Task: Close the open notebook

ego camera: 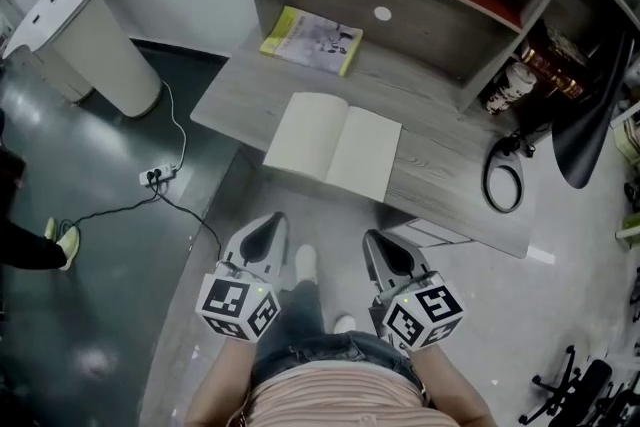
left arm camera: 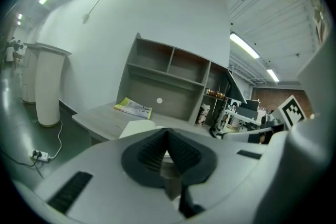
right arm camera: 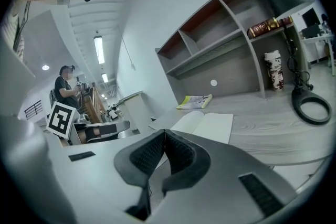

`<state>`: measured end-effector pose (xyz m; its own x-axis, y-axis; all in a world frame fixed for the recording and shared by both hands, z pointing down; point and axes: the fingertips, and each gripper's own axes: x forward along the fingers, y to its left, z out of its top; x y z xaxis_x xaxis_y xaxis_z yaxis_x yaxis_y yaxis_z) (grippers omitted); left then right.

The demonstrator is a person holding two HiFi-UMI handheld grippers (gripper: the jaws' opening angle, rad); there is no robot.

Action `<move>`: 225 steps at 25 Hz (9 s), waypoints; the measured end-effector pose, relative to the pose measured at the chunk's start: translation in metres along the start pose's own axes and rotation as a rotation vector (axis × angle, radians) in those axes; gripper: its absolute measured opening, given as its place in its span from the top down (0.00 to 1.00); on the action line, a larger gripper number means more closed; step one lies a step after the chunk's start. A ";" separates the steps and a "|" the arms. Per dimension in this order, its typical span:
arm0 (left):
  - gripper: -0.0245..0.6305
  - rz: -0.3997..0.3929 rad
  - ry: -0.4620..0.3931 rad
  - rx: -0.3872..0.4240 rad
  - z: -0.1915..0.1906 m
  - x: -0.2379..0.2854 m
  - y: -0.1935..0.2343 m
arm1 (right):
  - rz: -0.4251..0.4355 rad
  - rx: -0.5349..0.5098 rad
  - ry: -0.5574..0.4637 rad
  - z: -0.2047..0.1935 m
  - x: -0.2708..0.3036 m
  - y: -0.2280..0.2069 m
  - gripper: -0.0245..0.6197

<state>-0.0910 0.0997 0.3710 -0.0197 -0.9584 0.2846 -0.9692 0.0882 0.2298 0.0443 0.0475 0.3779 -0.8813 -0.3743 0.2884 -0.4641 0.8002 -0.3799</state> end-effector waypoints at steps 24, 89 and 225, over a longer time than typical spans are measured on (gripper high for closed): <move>0.94 -0.048 0.256 -0.053 -0.011 0.112 0.131 | -0.166 0.029 0.080 0.034 0.136 -0.035 0.95; 0.91 -0.180 0.550 -0.264 -0.035 0.130 0.126 | -0.207 0.091 0.203 0.002 0.127 -0.056 0.95; 0.84 -0.734 0.995 0.267 -0.144 0.199 -0.128 | -0.585 0.325 0.158 -0.032 0.011 -0.160 0.95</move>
<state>0.0647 -0.0629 0.5321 0.6227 -0.1299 0.7716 -0.6951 -0.5448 0.4692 0.1114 -0.0698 0.4699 -0.4658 -0.6090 0.6420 -0.8844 0.2966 -0.3603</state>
